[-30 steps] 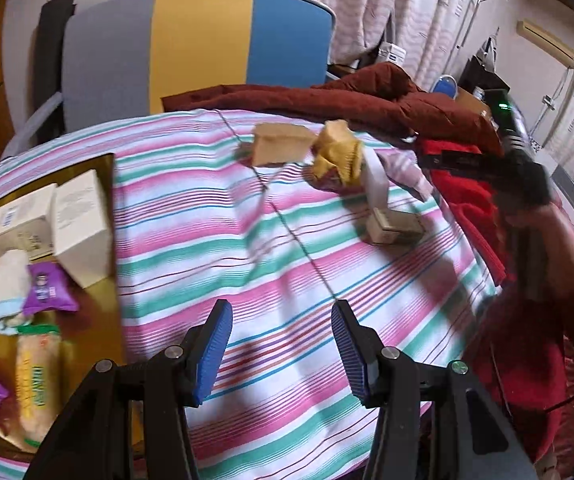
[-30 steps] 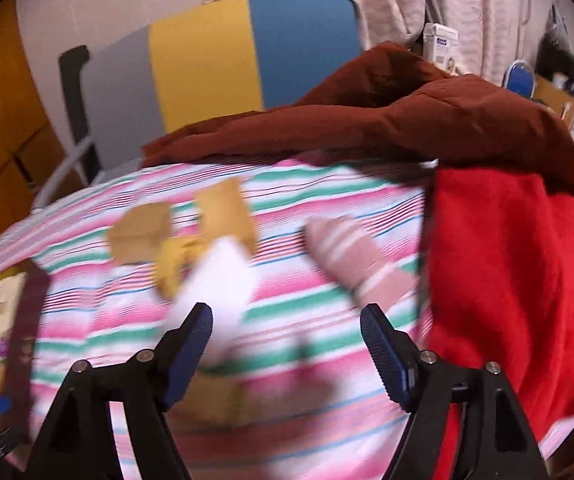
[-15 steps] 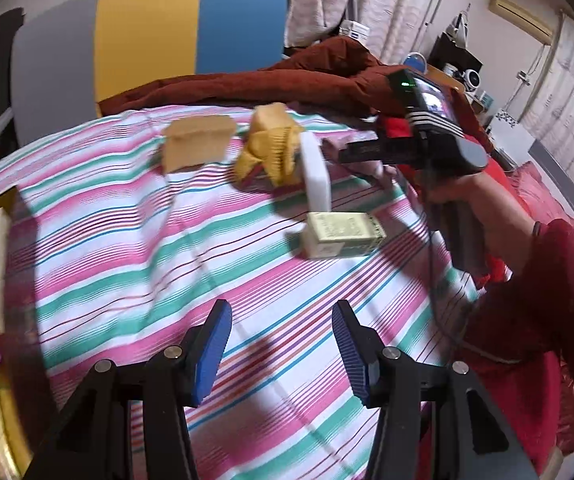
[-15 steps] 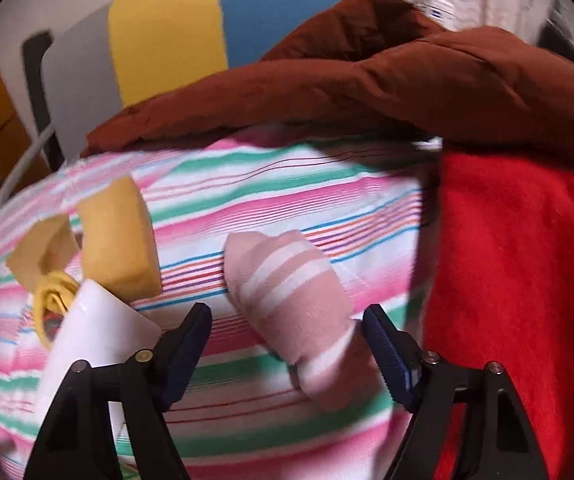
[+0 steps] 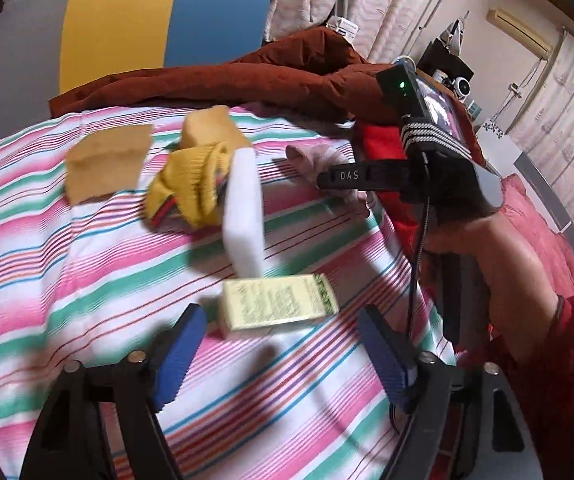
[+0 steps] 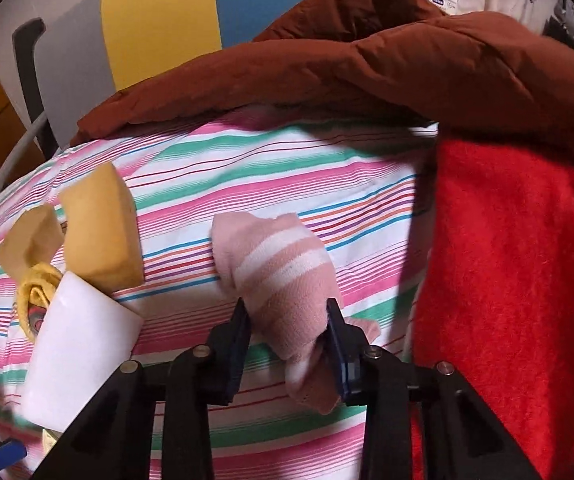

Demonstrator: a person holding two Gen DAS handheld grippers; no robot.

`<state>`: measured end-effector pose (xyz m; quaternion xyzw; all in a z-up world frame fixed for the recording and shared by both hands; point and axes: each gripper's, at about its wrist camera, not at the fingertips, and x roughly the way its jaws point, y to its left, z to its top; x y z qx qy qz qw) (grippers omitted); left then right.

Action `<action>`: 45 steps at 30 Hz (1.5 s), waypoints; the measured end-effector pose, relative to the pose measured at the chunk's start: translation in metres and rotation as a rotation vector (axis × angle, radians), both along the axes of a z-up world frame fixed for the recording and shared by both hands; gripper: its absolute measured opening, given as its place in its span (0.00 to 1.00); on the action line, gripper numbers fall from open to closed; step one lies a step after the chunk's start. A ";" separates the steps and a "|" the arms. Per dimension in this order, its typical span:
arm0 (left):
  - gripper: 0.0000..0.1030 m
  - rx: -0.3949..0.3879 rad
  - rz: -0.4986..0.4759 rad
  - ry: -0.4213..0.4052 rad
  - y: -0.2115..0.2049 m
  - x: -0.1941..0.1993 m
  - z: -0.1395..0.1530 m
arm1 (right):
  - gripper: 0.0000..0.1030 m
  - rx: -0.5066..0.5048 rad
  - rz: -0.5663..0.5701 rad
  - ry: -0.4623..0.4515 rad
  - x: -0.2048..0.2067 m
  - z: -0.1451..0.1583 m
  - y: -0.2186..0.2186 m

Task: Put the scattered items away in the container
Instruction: 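Grasp the pink striped sock with right gripper while left gripper grasps the green-white box, then carry the pink sock and green-white box into the gold tray and release both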

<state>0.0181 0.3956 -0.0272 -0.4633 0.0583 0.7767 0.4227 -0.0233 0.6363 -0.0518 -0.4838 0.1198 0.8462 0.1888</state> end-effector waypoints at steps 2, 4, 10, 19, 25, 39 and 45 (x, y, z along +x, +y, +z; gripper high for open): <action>0.78 -0.025 -0.005 -0.007 0.010 -0.002 -0.005 | 0.33 -0.016 -0.014 0.007 0.000 0.001 0.005; 0.78 -0.039 -0.010 -0.019 0.019 -0.003 -0.009 | 0.33 -0.038 -0.037 0.016 0.000 0.000 0.012; 0.78 -0.111 -0.033 -0.004 0.037 -0.003 -0.026 | 0.33 -0.040 -0.058 0.038 0.004 0.006 0.018; 0.76 -0.075 -0.047 0.045 0.024 -0.003 -0.029 | 0.33 -0.037 -0.043 0.027 0.000 0.003 0.015; 0.76 -0.058 -0.028 0.080 0.001 0.001 -0.028 | 0.33 -0.044 -0.030 0.021 -0.001 0.000 0.012; 0.76 -0.036 0.071 0.148 -0.063 0.009 -0.010 | 0.31 -0.046 -0.038 0.071 0.002 0.003 0.014; 0.76 -0.011 0.100 0.187 -0.093 0.012 0.006 | 0.31 -0.028 -0.039 0.085 0.004 0.008 0.012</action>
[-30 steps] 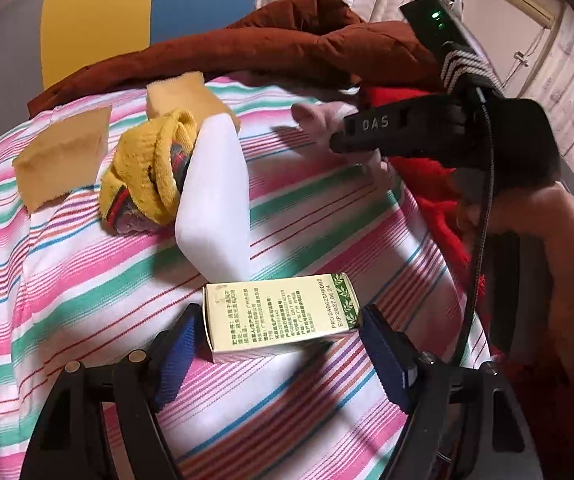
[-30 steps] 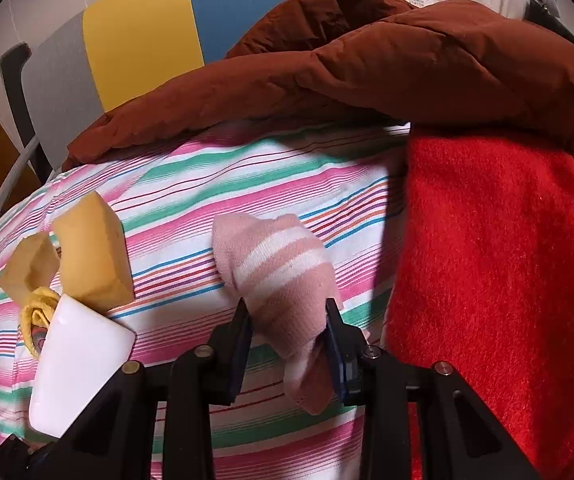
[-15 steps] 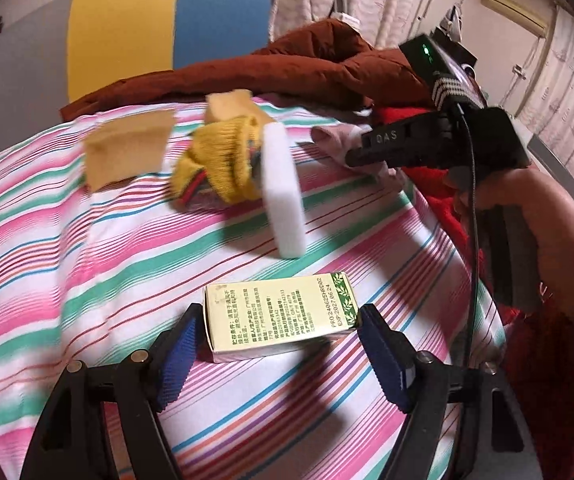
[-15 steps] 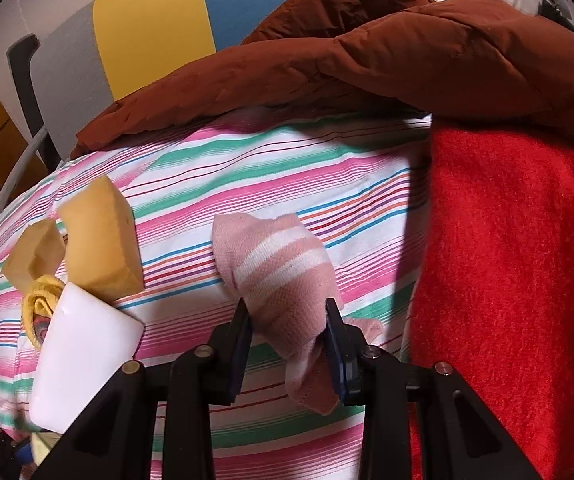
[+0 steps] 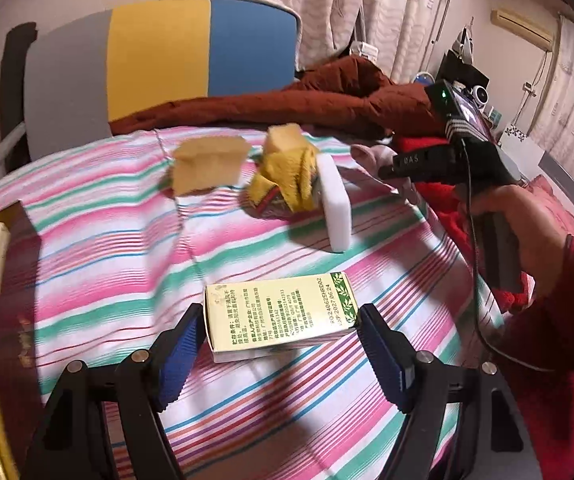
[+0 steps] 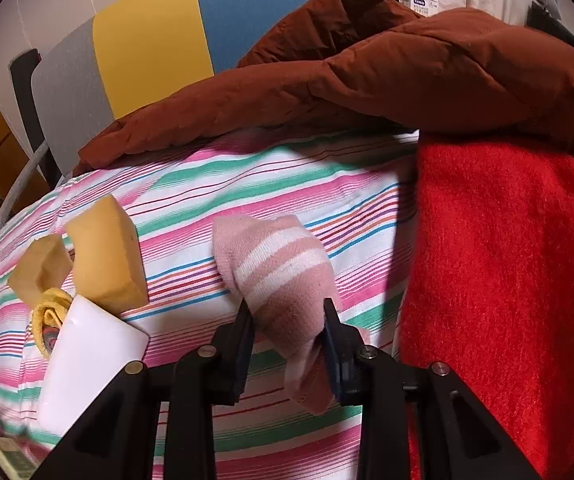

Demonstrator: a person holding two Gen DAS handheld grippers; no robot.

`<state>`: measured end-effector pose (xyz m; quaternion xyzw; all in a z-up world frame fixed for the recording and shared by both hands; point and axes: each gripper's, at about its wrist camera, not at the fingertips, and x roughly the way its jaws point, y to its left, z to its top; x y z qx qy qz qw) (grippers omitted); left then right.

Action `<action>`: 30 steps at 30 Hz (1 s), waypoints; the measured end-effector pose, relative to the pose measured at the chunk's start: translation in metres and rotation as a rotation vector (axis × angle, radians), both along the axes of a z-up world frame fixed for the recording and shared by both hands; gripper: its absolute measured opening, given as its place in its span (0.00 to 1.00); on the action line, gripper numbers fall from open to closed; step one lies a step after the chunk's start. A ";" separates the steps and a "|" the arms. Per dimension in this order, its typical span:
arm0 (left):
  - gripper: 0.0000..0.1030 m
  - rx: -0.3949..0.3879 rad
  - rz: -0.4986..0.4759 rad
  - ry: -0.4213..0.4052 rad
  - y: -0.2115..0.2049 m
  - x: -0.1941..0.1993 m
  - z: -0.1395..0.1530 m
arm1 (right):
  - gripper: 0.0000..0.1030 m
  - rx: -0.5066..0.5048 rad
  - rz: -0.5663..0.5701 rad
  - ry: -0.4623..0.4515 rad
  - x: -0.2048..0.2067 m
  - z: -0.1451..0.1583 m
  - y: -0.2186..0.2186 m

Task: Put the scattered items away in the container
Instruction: 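Carry the pink sock and green-white box into the gold tray and release both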

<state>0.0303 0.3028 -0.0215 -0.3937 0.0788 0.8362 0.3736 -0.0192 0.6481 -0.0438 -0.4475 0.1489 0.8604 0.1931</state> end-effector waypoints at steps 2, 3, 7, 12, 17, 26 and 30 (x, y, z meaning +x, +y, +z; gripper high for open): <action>0.76 0.012 0.011 0.007 -0.010 0.001 0.004 | 0.31 0.018 -0.003 0.010 0.002 0.003 -0.002; 0.76 0.020 0.020 0.009 -0.016 0.001 0.006 | 0.31 0.025 -0.004 0.015 0.003 0.005 -0.002; 0.76 0.042 0.054 0.023 -0.036 0.001 0.015 | 0.31 0.072 -0.014 0.032 0.006 0.012 -0.005; 0.76 0.072 0.114 0.041 -0.069 0.000 0.025 | 0.31 0.121 -0.033 0.052 0.011 0.019 -0.006; 0.76 0.080 0.175 0.051 -0.108 -0.002 0.032 | 0.31 0.198 -0.022 0.073 0.014 0.031 -0.016; 0.76 0.109 0.303 0.048 -0.176 -0.008 0.034 | 0.31 0.119 0.159 0.125 0.007 0.057 -0.092; 0.76 0.129 0.357 0.046 -0.205 -0.011 0.034 | 0.31 0.101 0.275 0.144 0.004 0.066 -0.147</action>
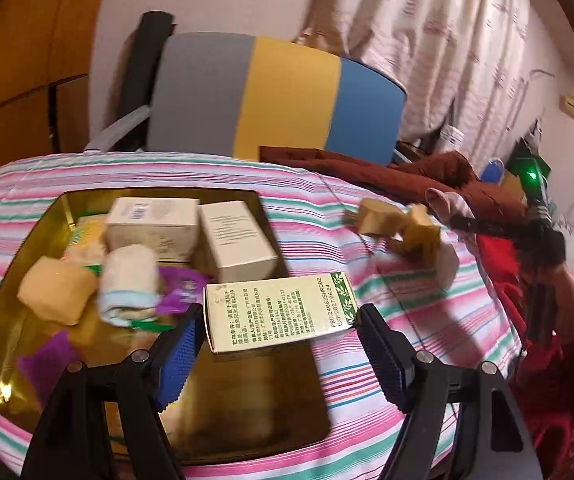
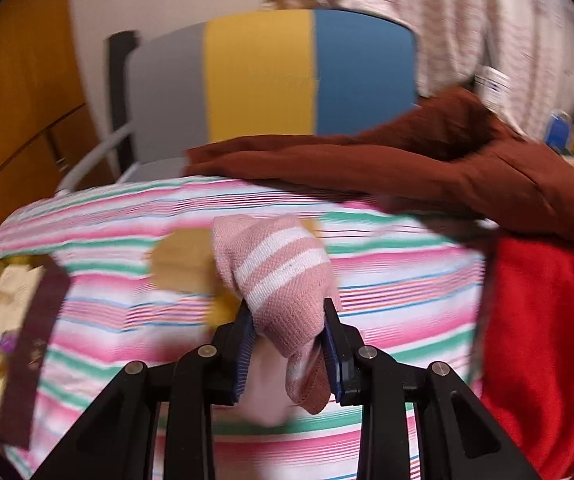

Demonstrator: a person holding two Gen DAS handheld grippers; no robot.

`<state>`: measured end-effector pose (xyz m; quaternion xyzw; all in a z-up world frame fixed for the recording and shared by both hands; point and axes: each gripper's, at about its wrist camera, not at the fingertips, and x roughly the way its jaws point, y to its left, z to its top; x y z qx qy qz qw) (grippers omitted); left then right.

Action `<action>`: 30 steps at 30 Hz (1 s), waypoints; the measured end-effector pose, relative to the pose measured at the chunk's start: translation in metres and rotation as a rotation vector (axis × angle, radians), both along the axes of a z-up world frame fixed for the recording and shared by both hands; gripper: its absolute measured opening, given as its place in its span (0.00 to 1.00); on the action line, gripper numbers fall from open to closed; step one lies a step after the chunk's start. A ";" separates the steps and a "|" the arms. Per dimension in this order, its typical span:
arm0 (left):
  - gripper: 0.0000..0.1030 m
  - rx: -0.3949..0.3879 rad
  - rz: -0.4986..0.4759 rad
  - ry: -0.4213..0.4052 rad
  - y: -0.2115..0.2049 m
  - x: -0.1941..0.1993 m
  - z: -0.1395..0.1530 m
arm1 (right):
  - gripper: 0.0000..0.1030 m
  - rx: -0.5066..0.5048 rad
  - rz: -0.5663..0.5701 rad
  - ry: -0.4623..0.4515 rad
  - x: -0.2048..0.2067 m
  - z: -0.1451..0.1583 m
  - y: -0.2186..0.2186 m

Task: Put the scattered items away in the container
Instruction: 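Carry the pink sock and green-white box into the gold tray and release both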

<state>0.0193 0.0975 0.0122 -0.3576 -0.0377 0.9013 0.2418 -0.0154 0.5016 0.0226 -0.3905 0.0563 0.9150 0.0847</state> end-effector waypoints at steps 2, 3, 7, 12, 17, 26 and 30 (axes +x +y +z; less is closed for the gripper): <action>0.76 0.002 0.029 0.003 -0.014 -0.002 0.000 | 0.31 -0.012 0.064 0.008 0.002 0.004 -0.033; 0.76 0.003 0.044 0.004 -0.022 -0.003 0.000 | 0.31 -0.019 0.092 0.011 0.003 0.005 -0.047; 0.76 0.017 0.106 -0.006 -0.053 -0.008 -0.003 | 0.31 -0.072 0.223 0.013 0.011 0.008 -0.115; 0.76 0.022 0.173 -0.022 -0.085 -0.013 -0.008 | 0.31 -0.138 0.363 -0.002 0.017 0.005 -0.188; 0.76 -0.035 0.201 -0.031 -0.102 -0.020 -0.015 | 0.31 -0.161 0.455 -0.044 0.024 -0.002 -0.242; 0.77 -0.061 0.201 -0.090 -0.112 -0.029 -0.032 | 0.39 -0.175 0.528 -0.129 0.027 -0.017 -0.291; 0.77 -0.056 0.203 -0.105 -0.113 -0.025 -0.032 | 0.55 -0.137 0.567 -0.116 0.033 -0.017 -0.305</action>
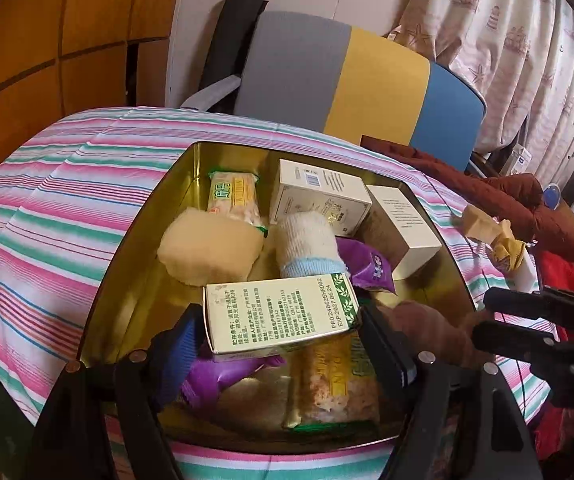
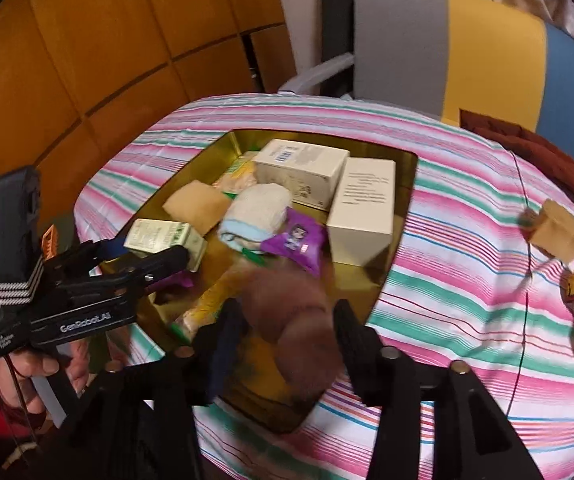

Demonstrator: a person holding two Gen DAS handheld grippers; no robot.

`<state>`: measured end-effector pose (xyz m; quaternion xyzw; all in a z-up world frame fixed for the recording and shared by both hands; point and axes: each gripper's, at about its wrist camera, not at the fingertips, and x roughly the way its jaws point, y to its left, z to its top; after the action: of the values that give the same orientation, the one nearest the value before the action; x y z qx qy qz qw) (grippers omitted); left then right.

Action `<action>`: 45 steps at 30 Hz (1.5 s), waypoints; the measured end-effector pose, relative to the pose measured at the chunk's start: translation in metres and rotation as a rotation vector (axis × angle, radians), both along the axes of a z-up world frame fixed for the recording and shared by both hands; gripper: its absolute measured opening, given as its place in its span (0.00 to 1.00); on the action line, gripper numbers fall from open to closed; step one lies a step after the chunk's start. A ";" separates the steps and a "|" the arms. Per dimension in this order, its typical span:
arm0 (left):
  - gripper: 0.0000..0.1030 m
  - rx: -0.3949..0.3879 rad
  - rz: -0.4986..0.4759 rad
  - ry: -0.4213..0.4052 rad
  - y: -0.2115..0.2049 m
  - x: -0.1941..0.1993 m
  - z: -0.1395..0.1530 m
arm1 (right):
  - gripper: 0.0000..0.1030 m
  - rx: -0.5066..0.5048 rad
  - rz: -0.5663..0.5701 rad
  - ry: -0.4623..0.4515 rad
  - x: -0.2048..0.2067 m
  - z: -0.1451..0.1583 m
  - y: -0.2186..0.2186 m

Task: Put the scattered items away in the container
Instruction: 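Carry the pink sock and green-white box into the gold tray and release both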

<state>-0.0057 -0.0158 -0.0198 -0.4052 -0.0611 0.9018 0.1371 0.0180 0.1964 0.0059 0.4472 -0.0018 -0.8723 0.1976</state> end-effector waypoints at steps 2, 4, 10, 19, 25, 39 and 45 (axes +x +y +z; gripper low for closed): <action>0.77 -0.005 0.007 0.005 0.000 0.000 0.001 | 0.57 0.008 0.010 0.016 0.003 0.002 -0.002; 0.77 0.006 0.011 -0.001 -0.001 0.000 0.002 | 0.57 0.017 0.015 0.030 0.005 0.004 -0.003; 0.77 0.020 0.033 -0.014 -0.004 -0.006 0.000 | 0.58 0.002 -0.005 0.031 0.006 0.003 0.003; 0.81 0.112 0.118 -0.021 -0.019 -0.011 0.005 | 0.59 -0.018 -0.030 0.036 0.009 0.002 0.012; 0.81 0.109 0.100 -0.018 -0.017 -0.009 0.007 | 0.59 -0.030 -0.041 0.037 0.009 0.002 0.015; 0.81 0.072 0.102 0.023 -0.006 0.002 0.014 | 0.59 -0.047 -0.062 0.045 0.011 0.002 0.025; 0.81 0.072 0.060 0.049 0.014 0.005 0.023 | 0.60 -0.044 -0.087 0.051 0.011 0.004 0.040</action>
<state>-0.0002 -0.0022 0.0037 -0.3757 -0.1022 0.9125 0.1257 0.0290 0.2368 0.0103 0.4199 -0.0355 -0.8910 0.1691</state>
